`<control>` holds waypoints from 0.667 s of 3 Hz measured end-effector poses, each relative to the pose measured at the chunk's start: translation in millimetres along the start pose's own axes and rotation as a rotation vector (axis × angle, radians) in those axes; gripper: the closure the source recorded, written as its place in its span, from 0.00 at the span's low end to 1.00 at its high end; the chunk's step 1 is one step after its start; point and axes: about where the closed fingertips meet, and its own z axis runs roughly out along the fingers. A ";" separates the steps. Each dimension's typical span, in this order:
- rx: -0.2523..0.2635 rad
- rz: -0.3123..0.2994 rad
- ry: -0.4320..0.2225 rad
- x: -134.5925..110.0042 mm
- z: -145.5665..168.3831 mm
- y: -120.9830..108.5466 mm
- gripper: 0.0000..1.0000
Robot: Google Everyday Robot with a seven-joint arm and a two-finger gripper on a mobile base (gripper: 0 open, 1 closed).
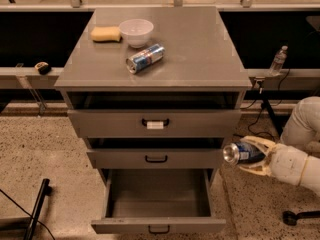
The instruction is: Pick pepsi can from bottom drawer and place on counter
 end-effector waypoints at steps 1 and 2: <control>0.046 -0.045 0.062 -7.5 -25.2 -42.4 1.00; 0.024 -0.130 0.182 -27.4 -52.1 -96.6 1.00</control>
Offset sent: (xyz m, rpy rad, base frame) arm 0.0005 -0.0592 0.1579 -0.2577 -0.1133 -0.1993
